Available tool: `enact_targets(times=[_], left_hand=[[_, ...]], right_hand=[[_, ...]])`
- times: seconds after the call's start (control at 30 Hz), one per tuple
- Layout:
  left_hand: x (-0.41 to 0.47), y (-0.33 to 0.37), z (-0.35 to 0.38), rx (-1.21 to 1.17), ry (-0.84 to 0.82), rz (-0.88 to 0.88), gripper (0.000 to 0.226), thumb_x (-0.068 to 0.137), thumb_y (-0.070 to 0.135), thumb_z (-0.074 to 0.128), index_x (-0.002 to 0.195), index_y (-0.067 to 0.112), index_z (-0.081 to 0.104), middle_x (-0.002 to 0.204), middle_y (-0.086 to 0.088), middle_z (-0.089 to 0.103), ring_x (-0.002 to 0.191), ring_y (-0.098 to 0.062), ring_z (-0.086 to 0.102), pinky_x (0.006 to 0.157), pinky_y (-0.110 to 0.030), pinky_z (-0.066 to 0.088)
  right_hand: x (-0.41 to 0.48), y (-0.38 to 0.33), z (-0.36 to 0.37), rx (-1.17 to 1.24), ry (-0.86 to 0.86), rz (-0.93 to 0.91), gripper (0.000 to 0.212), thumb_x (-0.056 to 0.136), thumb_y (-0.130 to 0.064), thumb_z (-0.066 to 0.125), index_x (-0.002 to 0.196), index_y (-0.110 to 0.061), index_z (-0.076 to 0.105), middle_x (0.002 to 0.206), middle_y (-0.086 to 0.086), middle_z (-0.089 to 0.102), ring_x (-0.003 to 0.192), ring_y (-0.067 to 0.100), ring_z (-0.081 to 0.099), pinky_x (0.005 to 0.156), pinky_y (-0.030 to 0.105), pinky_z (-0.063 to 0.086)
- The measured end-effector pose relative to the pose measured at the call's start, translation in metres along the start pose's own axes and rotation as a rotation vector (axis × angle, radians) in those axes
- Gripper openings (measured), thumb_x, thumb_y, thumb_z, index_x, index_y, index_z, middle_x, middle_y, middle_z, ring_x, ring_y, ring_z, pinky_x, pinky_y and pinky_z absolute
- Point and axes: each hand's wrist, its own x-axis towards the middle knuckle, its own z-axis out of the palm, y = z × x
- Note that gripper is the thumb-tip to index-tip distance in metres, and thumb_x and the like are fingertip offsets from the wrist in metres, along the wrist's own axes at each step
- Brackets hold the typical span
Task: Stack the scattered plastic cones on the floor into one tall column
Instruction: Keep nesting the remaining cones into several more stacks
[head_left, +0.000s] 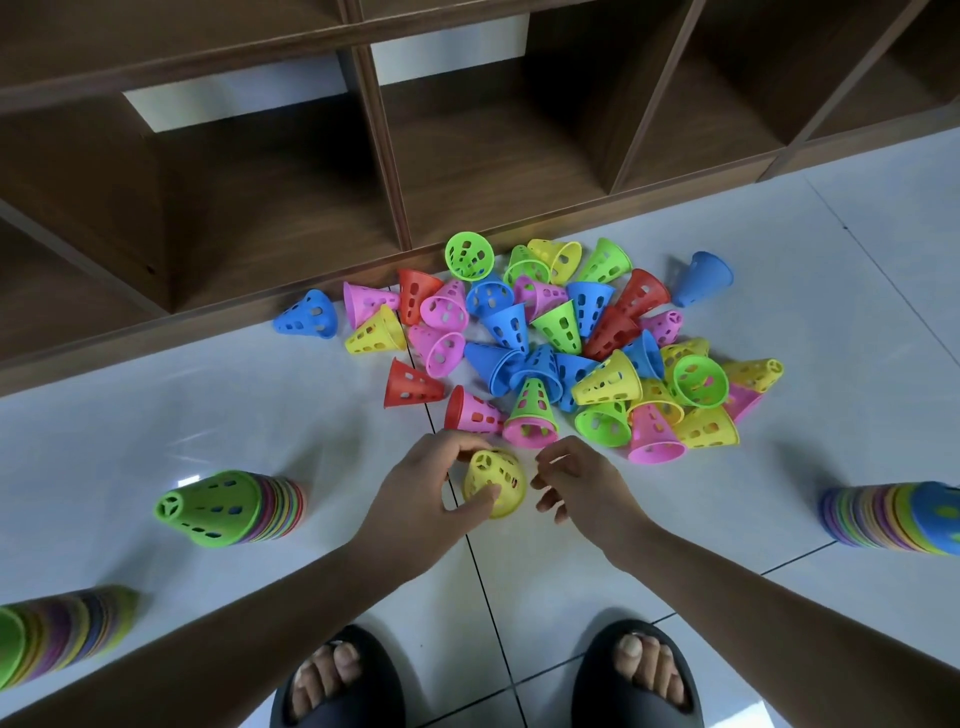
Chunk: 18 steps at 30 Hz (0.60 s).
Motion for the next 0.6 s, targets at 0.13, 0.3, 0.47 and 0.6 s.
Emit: enact_targets(times=[0.13,0.3,0.47,0.6], left_hand=[[0.004,-0.019,0.011,0.066,-0.064,-0.009,0.043,0.09,0.039,0.078,0.129,0.037,0.06,0.124,0.023,0.062,0.115,-0.001,0.057,0.089,-0.01,0.043],[0.006,-0.037,0.016,0.128,-0.088,0.003,0.049,0.086,0.02,0.077,0.13,0.034,0.061,0.124,0.021,0.063,0.113,-0.001,0.058,0.087,-0.008,0.041],[0.022,-0.046,0.007,0.087,0.058,-0.04,0.035,0.086,0.013,0.077,0.116,0.029,0.066,0.11,0.018,0.064,0.101,0.001,0.062,0.079,-0.006,0.041],[0.047,-0.047,0.002,0.017,0.141,-0.142,0.039,0.091,0.023,0.079,0.126,0.026,0.062,0.115,0.017,0.07,0.104,0.004,0.064,0.084,-0.006,0.044]], right_hand=[[0.0,-0.003,-0.004,0.092,0.052,-0.091,0.023,0.101,-0.011,0.063,0.113,-0.03,0.064,0.104,0.007,0.075,0.08,0.025,0.078,0.067,0.039,0.061],[0.004,-0.005,-0.006,0.187,0.049,-0.106,0.039,0.101,-0.005,0.06,0.124,-0.035,0.064,0.12,0.002,0.072,0.089,0.026,0.08,0.073,0.042,0.063],[0.008,-0.007,-0.009,0.239,0.032,-0.109,0.041,0.101,-0.002,0.06,0.129,-0.031,0.061,0.13,-0.005,0.071,0.094,0.026,0.079,0.079,0.045,0.063],[0.012,-0.009,-0.01,0.269,-0.011,-0.084,0.047,0.102,-0.001,0.059,0.138,-0.03,0.058,0.135,-0.009,0.07,0.102,0.025,0.079,0.084,0.047,0.063]])
